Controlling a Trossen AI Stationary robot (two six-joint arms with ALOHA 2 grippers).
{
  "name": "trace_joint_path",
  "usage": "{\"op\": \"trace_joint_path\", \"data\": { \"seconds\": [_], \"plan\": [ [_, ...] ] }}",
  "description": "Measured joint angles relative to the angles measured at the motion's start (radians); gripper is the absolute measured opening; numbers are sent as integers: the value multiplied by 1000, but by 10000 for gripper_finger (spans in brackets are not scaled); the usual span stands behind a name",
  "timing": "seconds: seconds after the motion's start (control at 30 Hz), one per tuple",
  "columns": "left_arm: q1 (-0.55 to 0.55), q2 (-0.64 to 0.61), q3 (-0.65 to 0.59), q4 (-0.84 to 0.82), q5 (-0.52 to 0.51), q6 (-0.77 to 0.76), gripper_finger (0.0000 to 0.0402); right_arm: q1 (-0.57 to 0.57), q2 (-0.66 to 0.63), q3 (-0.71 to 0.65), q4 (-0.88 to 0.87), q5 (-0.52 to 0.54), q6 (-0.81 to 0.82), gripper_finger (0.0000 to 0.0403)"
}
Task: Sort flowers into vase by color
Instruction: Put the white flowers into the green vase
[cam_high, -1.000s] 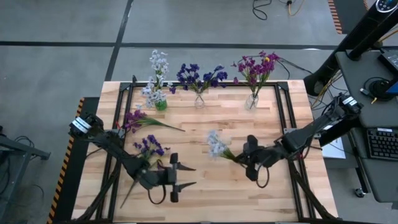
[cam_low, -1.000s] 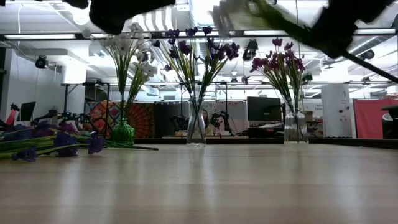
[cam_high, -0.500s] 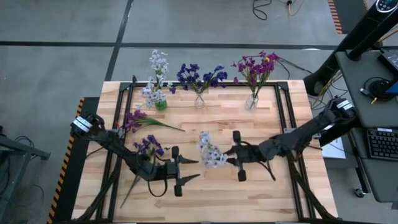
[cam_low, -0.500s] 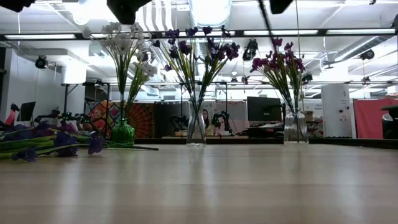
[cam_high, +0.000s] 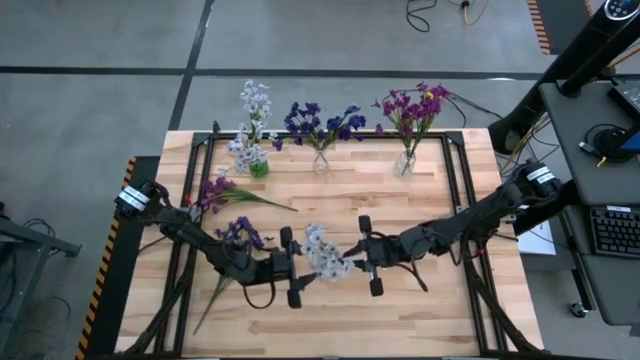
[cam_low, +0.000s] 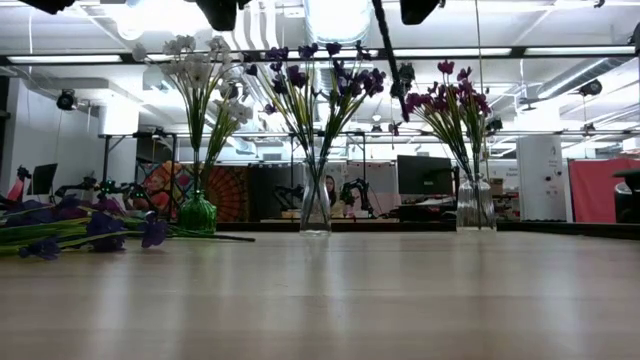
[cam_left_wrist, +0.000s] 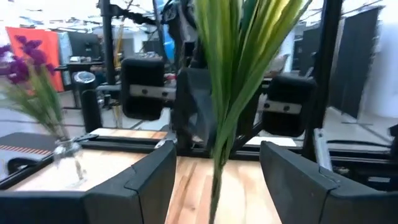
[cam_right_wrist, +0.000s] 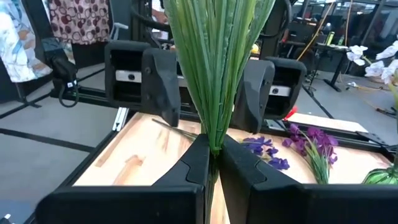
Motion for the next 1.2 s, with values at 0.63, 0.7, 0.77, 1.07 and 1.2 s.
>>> {"op": "trace_joint_path", "data": {
  "seconds": [0.63, 0.7, 0.77, 1.07, 1.2],
  "plan": [
    [37, 0, 3, 127, 146, 91, 279, -18, 35, 31, -19, 2, -8, 20],
    [46, 0, 11, 117, 145, 90, 279, -19, 35, 31, -19, 4, -8, 20],
    [57, 2, 25, 102, 145, 84, 279, -18, 35, 31, -18, 3, -8, 20],
    [74, 40, 76, 91, 181, 127, 279, -18, 35, 31, -32, 3, -7, 20],
    [76, 43, 80, 92, 180, 136, 276, -18, 35, 31, -39, 3, -7, 20]
  ]
}}
